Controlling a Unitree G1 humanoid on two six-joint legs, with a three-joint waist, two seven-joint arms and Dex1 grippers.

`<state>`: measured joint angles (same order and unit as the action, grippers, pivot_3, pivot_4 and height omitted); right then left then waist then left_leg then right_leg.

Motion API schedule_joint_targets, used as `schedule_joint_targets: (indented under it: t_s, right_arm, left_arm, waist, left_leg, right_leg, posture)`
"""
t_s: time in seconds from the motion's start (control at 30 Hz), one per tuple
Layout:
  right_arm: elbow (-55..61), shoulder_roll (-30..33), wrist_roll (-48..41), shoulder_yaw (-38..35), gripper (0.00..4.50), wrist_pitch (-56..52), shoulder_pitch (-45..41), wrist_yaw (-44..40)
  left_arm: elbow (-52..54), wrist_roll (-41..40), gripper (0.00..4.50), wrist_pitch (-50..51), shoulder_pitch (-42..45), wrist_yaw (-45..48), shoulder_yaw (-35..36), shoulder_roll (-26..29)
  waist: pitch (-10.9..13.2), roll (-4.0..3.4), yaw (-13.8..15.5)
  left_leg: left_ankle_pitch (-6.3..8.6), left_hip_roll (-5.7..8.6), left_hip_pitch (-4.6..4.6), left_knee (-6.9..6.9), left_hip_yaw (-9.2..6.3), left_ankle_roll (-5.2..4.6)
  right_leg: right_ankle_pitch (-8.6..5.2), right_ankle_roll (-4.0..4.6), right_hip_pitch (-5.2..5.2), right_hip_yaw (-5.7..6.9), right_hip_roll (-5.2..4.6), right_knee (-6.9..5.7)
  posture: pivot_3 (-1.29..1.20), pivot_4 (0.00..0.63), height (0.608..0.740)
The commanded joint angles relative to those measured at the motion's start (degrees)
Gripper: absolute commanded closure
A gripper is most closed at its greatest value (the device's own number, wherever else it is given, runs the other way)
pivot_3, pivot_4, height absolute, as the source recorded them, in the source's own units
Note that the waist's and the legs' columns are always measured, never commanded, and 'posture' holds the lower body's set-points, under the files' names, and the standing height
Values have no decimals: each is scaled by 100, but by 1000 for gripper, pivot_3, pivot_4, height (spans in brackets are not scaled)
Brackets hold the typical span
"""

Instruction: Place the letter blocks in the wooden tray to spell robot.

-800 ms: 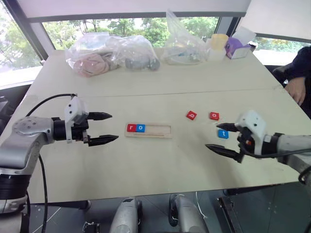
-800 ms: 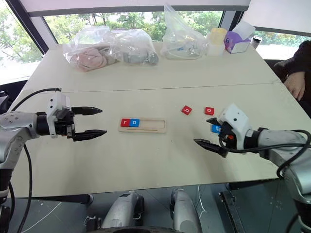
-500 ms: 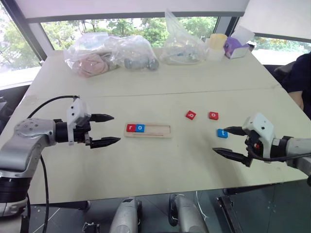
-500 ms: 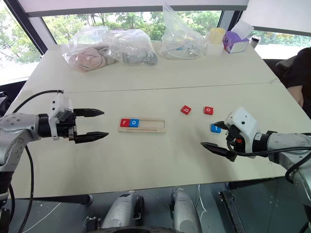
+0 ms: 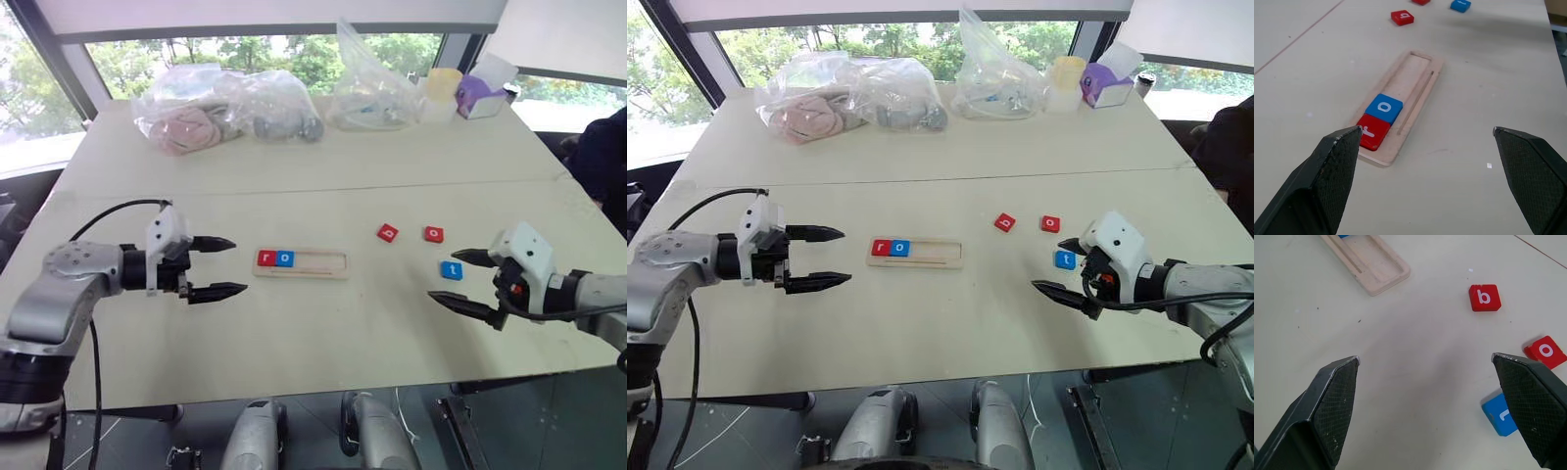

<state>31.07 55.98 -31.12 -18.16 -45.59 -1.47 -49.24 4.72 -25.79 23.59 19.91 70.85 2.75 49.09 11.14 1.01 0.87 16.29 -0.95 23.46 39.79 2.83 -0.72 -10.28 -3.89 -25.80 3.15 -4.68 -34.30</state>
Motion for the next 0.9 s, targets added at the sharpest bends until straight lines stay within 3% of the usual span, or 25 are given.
schedule_joint_targets:
  t_s: [0.03,0.33,0.57,0.9]
  right_arm:
    - [306,-39,-90,-95,44,-14,11,115]
    - [965,-328,-192,-223,44,-260,428,647]
    - [1454,-491,-254,-426,44,-458,863,998]
    - [1809,-543,-358,-689,44,-658,1174,1177]
  left_arm:
    - [-444,355,0,-551,365,211,-280,-67]
    - [-3865,1541,0,-2714,2421,1278,-1353,-999]
    - [-6176,2191,0,-3819,3641,1769,-1630,-1639]
    - [-7330,2844,0,-4377,4062,1713,-1673,-2007]
  waist:
    - [0,0,1]
    - [0,4,122]
    - [0,8,137]
    - [0,9,143]
  left_leg:
    - [0,0,0,0,0,0]
    - [1,4,0,2,6,-5]
    - [4,11,8,4,8,-13]
    - [7,6,7,10,1,-18]
  right_leg:
    - [0,0,0,0,0,0]
    - [16,22,6,3,3,4]
    - [17,21,12,8,4,8]
    - [20,17,14,9,6,5]
  posture:
    - [0,150,740]
    - [0,150,740]
    - [0,150,740]
    - [0,150,740]
